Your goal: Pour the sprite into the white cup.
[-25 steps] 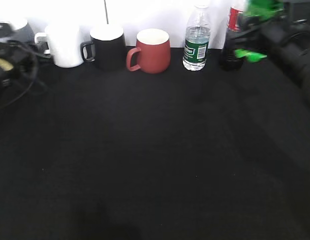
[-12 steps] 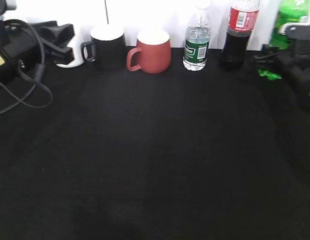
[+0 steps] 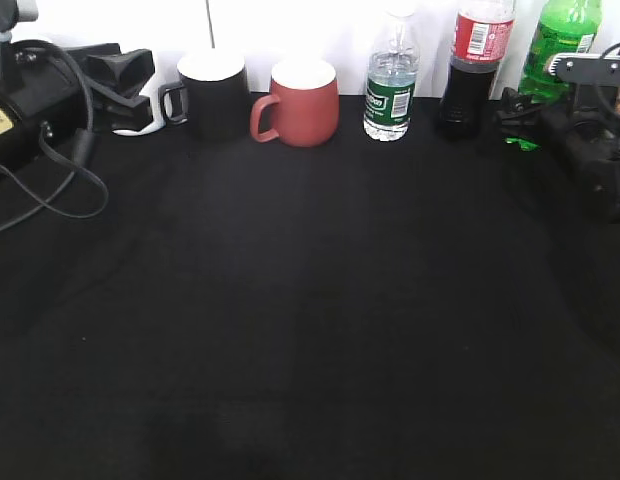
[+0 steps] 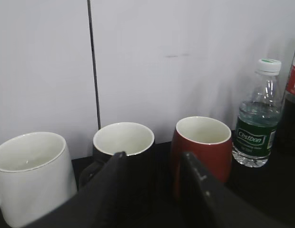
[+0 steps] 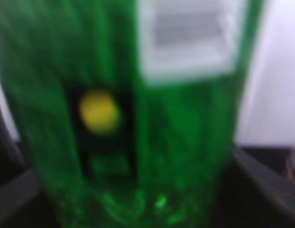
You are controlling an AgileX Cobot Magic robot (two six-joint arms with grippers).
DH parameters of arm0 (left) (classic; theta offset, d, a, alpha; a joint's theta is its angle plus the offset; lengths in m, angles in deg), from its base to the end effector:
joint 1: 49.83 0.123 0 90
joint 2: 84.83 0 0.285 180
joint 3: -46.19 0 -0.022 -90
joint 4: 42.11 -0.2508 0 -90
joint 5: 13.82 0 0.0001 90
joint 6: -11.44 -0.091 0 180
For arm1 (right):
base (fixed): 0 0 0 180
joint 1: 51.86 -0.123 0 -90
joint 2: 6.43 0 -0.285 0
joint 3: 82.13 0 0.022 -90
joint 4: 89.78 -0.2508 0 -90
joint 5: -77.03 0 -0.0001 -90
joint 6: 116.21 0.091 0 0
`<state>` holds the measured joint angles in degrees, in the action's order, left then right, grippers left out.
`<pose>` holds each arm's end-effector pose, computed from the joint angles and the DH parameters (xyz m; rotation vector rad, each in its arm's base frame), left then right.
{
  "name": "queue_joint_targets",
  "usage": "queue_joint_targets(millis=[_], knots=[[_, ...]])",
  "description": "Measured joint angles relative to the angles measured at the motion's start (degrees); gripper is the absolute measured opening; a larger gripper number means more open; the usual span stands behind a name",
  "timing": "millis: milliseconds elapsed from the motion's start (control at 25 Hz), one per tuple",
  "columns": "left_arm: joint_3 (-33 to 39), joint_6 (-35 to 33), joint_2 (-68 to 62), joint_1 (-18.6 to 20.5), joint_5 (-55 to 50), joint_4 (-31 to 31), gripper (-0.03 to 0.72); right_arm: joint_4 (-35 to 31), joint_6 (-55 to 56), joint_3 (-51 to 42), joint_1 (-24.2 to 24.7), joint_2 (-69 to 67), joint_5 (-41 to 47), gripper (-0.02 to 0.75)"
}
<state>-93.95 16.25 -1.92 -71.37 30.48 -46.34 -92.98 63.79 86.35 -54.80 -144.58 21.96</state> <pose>0.2896 -0.1194 0.2331 0.3190 1.5984 -0.3551 0.4482 0.0188 0.1003 0.0189 1.6517 0.0256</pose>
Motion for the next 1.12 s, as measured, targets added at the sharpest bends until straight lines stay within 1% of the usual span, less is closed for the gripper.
queue_joint_targets(millis=[120,240,320,360,400,440,520,560,640,720,760,840,920,960,1040,1120], knots=[[0.00,0.00,0.00,0.00,0.00,0.00,0.288,1.35,0.00,-6.30,0.00,3.73,-0.78,0.646],[0.00,0.00,0.06,0.00,-0.34,0.00,0.288,1.66,0.00,-14.81,0.00,8.41,-1.98,0.646],[0.07,0.00,1.79,0.00,-3.94,0.00,0.290,1.70,0.00,-20.70,0.00,14.78,-1.98,0.644],[0.07,0.05,3.96,0.00,-7.59,0.12,0.294,1.70,0.00,-23.55,0.00,19.43,-0.48,0.641],[0.07,0.05,7.01,0.00,-12.13,0.17,0.310,1.75,0.00,-25.02,0.00,25.74,5.02,0.638],[0.07,0.05,10.17,0.00,-18.85,0.17,0.328,1.72,0.00,-25.34,0.00,32.09,14.43,0.635],[0.07,0.05,17.42,0.00,-33.90,1.01,0.342,1.76,0.31,-25.38,0.00,45.61,37.07,0.622],[0.07,0.05,21.55,0.00,-41.86,2.78,0.344,1.69,0.36,-25.38,0.00,51.90,48.24,0.614],[0.11,0.05,29.12,0.00,-56.57,6.35,0.345,1.93,0.36,-25.38,0.00,64.84,66.44,0.608],[0.11,0.05,36.62,0.00,-70.91,6.97,0.345,1.87,0.42,-25.38,0.00,79.14,81.32,0.606],[0.11,0.05,41.29,0.00,-76.68,6.97,0.348,1.87,0.36,-25.38,0.00,87.39,89.30,0.603],[0.11,0.05,51.70,-0.02,-87.62,7.15,0.361,1.87,0.30,-25.38,0.00,99.17,104.17,0.596],[0.11,0.05,59.84,-0.02,-98.74,6.94,0.365,1.86,0.30,-25.38,0.00,110.45,112.96,0.597],[0.11,0.05,63.31,-0.02,-102.31,6.13,0.365,1.86,0.00,-25.38,0.00,114.82,116.58,0.597],[0.11,0.05,69.00,-0.02,-105.88,4.23,0.365,2.55,0.30,-26.81,0.00,119.65,121.57,0.596],[2.38,0.05,72.38,-0.02,-106.12,1.82,0.366,3.77,0.00,-30.78,0.00,121.44,122.68,0.596]])
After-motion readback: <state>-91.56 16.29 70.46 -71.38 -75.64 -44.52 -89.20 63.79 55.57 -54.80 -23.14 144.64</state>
